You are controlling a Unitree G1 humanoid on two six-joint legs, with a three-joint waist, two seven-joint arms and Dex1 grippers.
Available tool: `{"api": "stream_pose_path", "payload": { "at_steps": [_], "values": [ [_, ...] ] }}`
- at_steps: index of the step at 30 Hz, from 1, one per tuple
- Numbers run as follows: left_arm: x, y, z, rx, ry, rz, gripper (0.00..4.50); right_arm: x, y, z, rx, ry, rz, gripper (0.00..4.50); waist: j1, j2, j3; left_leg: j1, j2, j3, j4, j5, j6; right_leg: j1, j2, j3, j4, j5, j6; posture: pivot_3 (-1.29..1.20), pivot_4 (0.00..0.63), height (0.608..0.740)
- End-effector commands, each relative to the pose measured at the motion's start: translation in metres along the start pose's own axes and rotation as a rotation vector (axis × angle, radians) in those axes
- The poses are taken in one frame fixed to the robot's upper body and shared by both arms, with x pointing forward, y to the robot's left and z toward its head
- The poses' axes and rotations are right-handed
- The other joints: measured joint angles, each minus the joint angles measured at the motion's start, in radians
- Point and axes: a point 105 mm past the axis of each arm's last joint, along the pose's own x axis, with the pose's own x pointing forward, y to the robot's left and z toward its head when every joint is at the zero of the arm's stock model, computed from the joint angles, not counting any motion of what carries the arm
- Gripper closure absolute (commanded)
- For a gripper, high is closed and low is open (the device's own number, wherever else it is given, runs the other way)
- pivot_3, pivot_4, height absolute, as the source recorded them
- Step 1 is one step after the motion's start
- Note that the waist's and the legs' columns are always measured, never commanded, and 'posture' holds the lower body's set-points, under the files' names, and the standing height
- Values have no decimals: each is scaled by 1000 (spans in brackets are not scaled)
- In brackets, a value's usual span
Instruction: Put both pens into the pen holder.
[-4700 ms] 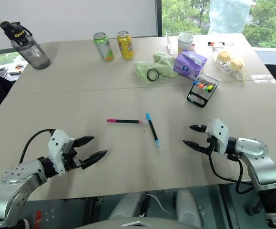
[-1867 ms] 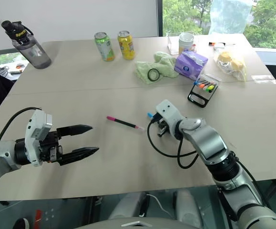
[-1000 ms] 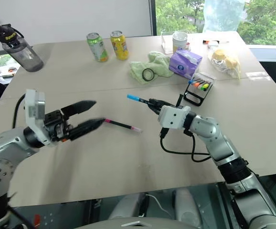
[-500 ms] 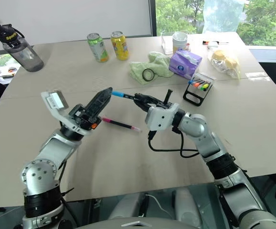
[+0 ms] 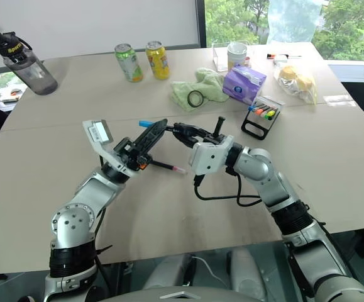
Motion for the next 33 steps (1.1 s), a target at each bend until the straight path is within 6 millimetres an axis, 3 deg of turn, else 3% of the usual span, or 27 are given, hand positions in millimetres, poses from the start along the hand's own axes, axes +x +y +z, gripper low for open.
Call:
{"api": "stream_pose_path", "payload": {
  "at_steps": [1, 2, 5, 8, 9, 13, 15, 20, 24, 27, 32, 33],
  "values": [
    [-1, -3, 4, 40, -5, -15, 4470, 4, -7, 14, -51, -44, 5, 4500, 0, 0, 0, 0, 0, 0, 0, 0, 0, 0, 0, 0, 0, 0, 0, 0, 150, 740],
    [-1, -2, 4, 47, -2, -13, 4500, 4, -6, 13, -56, -35, 16, 3524, 1, 0, 0, 0, 0, 0, 0, 0, 0, 0, 0, 0, 0, 0, 0, 0, 150, 740],
    [0, -3, 3, 141, 49, -17, 4500, 2, -1, 3, 14, 41, 52, 2285, 0, 0, 0, 0, 0, 0, 0, 0, 0, 0, 0, 0, 0, 0, 0, 0, 150, 740],
    [5, -6, 6, 309, 115, -38, 4500, -3, -5, -9, 102, 144, 84, 657, 2, 0, 0, 0, 0, 0, 0, 0, 0, 0, 0, 0, 0, 0, 0, 0, 150, 740],
    [7, -8, 6, 378, 148, -54, 4500, -4, -8, -10, 131, 161, 96, 427, 2, 0, 0, 0, 0, 0, 0, 0, 0, 0, 0, 0, 0, 0, 0, 0, 150, 740],
    [15, -14, 1, 647, 292, -147, 4500, -8, -18, -8, 342, 240, 124, 427, 3, 0, 0, -1, 0, -1, -1, 0, 0, 0, 0, -1, -1, 0, 0, 0, 150, 740],
    [18, -20, -1, 716, 335, -209, 4500, -14, -13, -13, 444, 334, 181, 427, 3, 0, 0, -1, 0, -1, -1, 0, 0, 0, -1, -1, -1, 0, 0, 0, 150, 740],
    [16, -33, -15, 747, 478, -354, 4500, -22, 0, -11, 678, 479, 316, 427, 2, 1, 0, -2, 0, -2, -2, 0, 0, -1, -2, 0, -1, 0, 0, 0, 150, 740],
    [16, -36, -19, 722, 509, -388, 4500, -22, 2, -7, 733, 531, 364, 427, 0, 1, 1, -2, 0, -2, -2, 0, 0, -1, -2, 2, -1, 0, 0, 0, 150, 740],
    [12, -33, -20, 723, 547, -393, 4500, -23, 2, -5, 768, 552, 380, 1205, 2, 1, 1, -2, 0, -3, -2, 0, 0, -1, -2, 1, -2, 0, 0, 0, 150, 740],
    [5, -32, -22, 723, 582, -393, 4500, -26, 1, -4, 771, 582, 384, 3636, 2, 1, 1, -3, -1, -3, -2, 0, 0, -2, -2, 1, -2, 0, 0, 0, 150, 740],
    [5, -32, -22, 723, 586, -393, 4500, -27, 1, -3, 771, 584, 389, 3923, 1, 1, 1, -3, -1, -3, -2, 0, 0, -2, -2, 1, -2, 0, 0, 0, 150, 740]
  ]
}}
